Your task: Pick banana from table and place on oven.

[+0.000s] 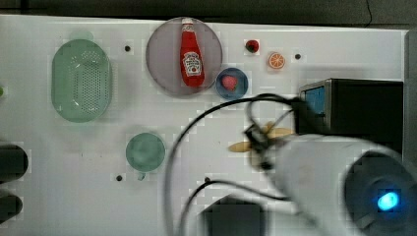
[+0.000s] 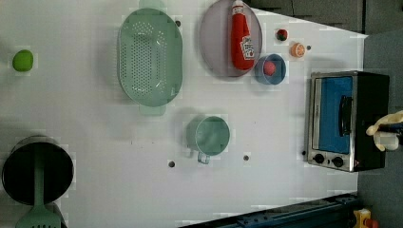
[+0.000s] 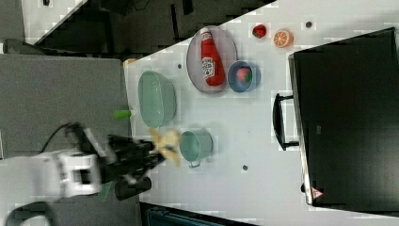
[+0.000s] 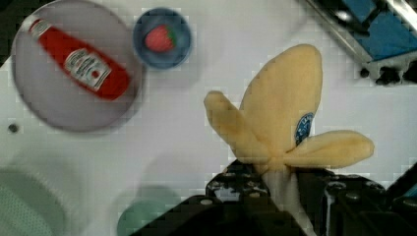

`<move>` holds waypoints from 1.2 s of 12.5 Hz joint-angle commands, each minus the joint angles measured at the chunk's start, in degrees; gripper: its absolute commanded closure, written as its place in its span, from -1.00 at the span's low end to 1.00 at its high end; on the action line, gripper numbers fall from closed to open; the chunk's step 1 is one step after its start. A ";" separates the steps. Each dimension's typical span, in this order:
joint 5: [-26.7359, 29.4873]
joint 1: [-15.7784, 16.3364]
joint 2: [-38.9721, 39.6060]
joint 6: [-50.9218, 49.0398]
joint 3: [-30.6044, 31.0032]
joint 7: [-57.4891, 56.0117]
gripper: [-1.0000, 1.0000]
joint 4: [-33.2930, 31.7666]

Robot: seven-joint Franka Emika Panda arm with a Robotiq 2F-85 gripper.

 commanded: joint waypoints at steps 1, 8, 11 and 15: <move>-0.55 -2.62 3.97 3.67 -11.58 -17.22 0.50 0.44; -0.20 -2.72 20.89 18.77 -25.28 -47.62 0.50 7.28; -0.15 -2.83 25.61 18.73 -26.19 -51.97 0.50 10.78; 0.81 -2.97 26.57 18.49 -26.15 -52.32 -0.21 10.94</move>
